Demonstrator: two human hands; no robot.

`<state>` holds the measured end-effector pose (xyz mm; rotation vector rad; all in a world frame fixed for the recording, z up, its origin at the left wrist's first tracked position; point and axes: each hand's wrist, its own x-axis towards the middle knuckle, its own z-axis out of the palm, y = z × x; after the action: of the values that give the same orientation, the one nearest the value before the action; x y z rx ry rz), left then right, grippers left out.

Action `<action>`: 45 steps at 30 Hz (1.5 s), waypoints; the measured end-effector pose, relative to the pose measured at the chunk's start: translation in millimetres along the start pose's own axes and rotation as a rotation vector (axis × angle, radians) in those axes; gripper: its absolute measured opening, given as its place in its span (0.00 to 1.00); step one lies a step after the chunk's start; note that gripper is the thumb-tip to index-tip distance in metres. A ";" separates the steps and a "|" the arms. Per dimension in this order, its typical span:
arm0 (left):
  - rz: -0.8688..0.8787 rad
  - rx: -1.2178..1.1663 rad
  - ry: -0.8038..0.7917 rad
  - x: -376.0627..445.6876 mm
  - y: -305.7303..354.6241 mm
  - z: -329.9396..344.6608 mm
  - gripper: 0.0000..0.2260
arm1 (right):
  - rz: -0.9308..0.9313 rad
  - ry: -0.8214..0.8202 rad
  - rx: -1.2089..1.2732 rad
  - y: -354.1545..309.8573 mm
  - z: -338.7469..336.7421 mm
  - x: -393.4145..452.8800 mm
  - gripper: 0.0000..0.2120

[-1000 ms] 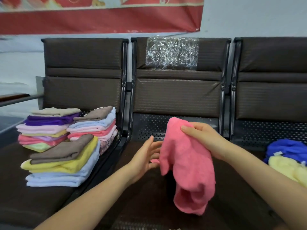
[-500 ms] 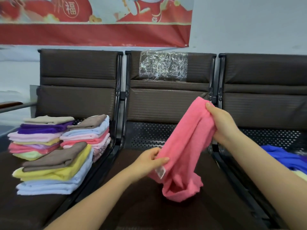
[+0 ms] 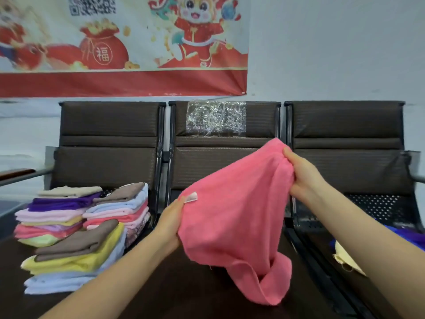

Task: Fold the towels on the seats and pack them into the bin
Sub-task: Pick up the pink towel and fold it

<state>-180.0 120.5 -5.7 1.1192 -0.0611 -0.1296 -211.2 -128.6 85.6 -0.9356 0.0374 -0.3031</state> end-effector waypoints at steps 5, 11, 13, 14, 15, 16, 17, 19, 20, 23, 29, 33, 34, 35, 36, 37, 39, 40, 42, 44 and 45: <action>0.203 -0.116 0.087 25.3 109.3 15.2 0.13 | -0.058 -0.130 0.084 -46.4 66.9 3.2 0.10; 0.437 -0.312 -0.039 11.6 235.9 56.2 0.08 | -0.183 -0.245 0.108 -100.5 143.3 2.3 0.11; 0.473 -0.286 -0.019 15.3 249.9 59.7 0.07 | -0.207 -0.252 0.116 -105.1 153.3 7.8 0.10; 0.468 -0.242 0.007 19.3 251.8 59.4 0.08 | -0.212 -0.231 0.116 -104.7 153.3 11.9 0.10; 0.454 -0.181 0.026 24.8 249.5 55.1 0.09 | -0.217 -0.188 0.107 -101.7 150.2 17.9 0.10; 0.439 -0.113 0.042 30.3 244.1 51.2 0.10 | -0.231 -0.125 0.083 -98.4 144.1 25.5 0.08; 0.406 -0.043 0.068 39.7 234.8 45.0 0.09 | -0.237 -0.062 0.048 -91.9 135.4 35.4 0.07; 0.334 0.154 0.140 61.8 205.7 29.4 0.06 | -0.235 0.080 -0.123 -71.3 107.7 59.7 0.05; 0.293 0.265 0.169 73.0 187.1 20.5 0.06 | -0.224 0.142 -0.267 -58.1 91.6 69.4 0.05; 0.203 0.566 0.241 114.2 118.8 -10.0 0.12 | -0.148 0.179 -0.731 -4.8 32.2 90.8 0.04; -0.066 1.141 0.237 181.0 5.6 -60.0 0.16 | 0.103 0.190 -1.094 92.0 -68.9 123.6 0.09; -0.052 1.233 0.300 215.2 -13.1 -57.5 0.17 | 0.078 0.228 -1.129 123.6 -82.6 159.6 0.13; -0.033 1.196 0.319 222.4 -13.9 -55.3 0.14 | 0.038 0.280 -1.115 129.6 -82.7 168.7 0.11; -0.013 1.102 0.344 231.6 -16.3 -55.0 0.13 | -0.008 0.326 -1.107 136.2 -82.3 176.7 0.07; -0.017 0.998 0.341 240.5 -21.3 -54.2 0.12 | -0.020 0.367 -1.114 146.7 -84.1 185.6 0.10; -0.035 0.909 0.324 246.0 -27.9 -55.1 0.13 | 0.007 0.399 -1.157 157.3 -85.6 190.1 0.17; -0.099 0.896 0.294 240.6 -47.5 -59.4 0.16 | 0.118 0.375 -1.333 177.3 -86.0 183.0 0.24; -0.128 0.960 0.292 231.2 -59.3 -61.7 0.18 | 0.154 0.329 -1.425 186.3 -86.0 175.8 0.26; -0.156 1.132 0.243 201.1 -80.6 -64.9 0.23 | 0.133 0.194 -1.560 197.3 -83.5 153.6 0.27; -0.100 1.304 0.156 169.9 -93.1 -65.0 0.23 | 0.047 0.017 -1.654 199.9 -77.8 130.9 0.23; -0.053 1.360 0.117 156.0 -96.9 -65.0 0.21 | 0.013 -0.074 -1.687 197.3 -73.2 117.2 0.20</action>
<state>-25.0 115.9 -123.8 2.4843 -0.0062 -0.0558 -63.4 -108.8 -103.6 -2.6153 0.2570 -0.1729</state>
